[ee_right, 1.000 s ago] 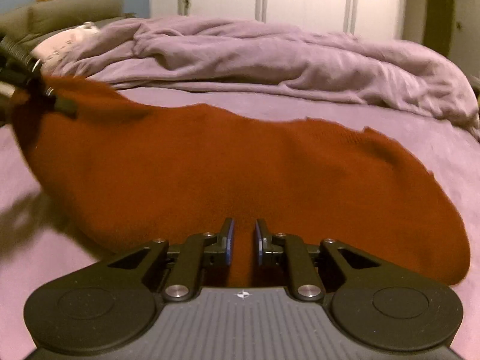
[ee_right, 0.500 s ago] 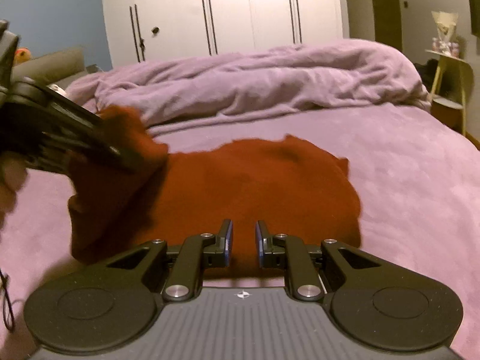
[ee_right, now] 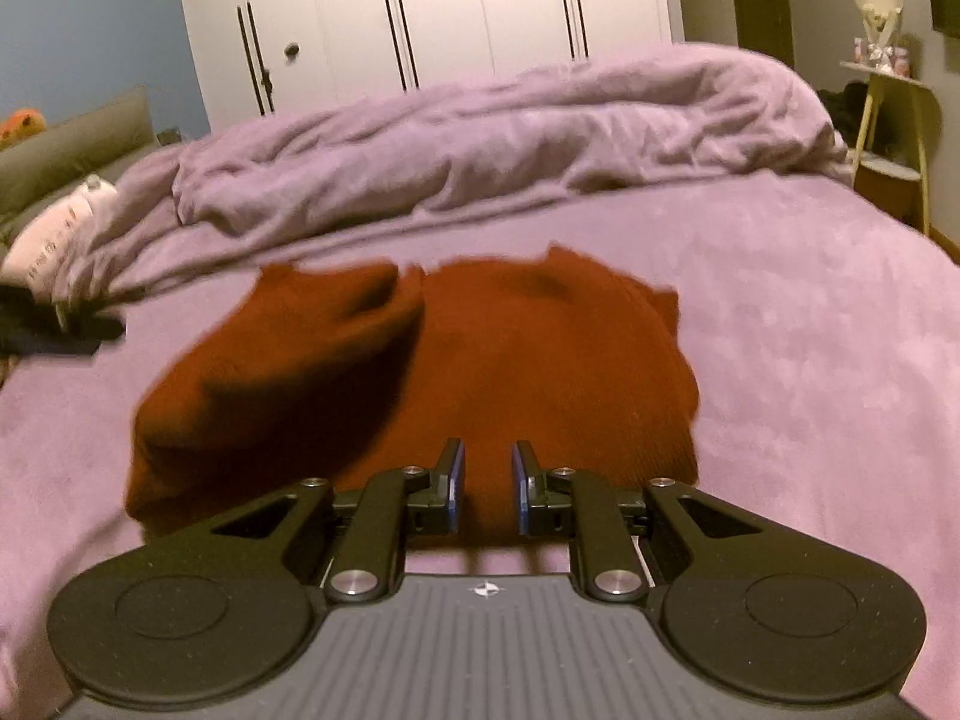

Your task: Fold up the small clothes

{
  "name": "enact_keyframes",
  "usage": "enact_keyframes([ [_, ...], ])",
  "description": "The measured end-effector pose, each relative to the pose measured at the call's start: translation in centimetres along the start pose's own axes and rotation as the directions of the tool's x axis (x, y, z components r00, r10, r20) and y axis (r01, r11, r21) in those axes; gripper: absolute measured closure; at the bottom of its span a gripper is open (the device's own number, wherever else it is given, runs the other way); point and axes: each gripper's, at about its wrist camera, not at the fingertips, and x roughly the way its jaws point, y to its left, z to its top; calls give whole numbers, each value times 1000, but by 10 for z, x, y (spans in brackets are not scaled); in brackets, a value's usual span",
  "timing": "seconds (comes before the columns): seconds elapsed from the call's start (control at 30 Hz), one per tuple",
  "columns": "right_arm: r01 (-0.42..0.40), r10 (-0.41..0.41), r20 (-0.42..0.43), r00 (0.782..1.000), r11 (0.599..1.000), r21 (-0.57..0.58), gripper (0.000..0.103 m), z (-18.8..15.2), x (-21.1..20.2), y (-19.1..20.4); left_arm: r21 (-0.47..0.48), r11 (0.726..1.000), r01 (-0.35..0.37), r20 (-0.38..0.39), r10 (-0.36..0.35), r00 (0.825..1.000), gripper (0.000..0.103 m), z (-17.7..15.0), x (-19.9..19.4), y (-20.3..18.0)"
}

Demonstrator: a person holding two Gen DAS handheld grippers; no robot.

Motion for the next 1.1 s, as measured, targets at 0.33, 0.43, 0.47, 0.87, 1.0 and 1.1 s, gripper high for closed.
enact_keyframes([
  [0.33,-176,176,-6,984,982,-64,87,30,34,51,-31,999,-27,-159,21,987,53,-32,44,12],
  [0.43,-151,135,-172,976,985,-83,87,13,65,46,-15,999,-28,-141,26,990,52,-31,41,13],
  [0.47,-151,133,-204,970,985,-78,87,6,72,40,-21,999,-29,-133,26,991,52,-29,41,14],
  [0.87,-304,381,-115,917,857,415,59,44,94,-5,-33,998,-44,-118,40,992,49,-23,48,11],
  [1.0,-335,445,-153,882,822,460,59,41,120,5,0,998,-65,-113,65,991,49,-27,49,6],
  [1.1,-344,459,-182,869,827,444,72,36,130,14,-8,998,-59,-123,57,991,49,-25,49,8],
])
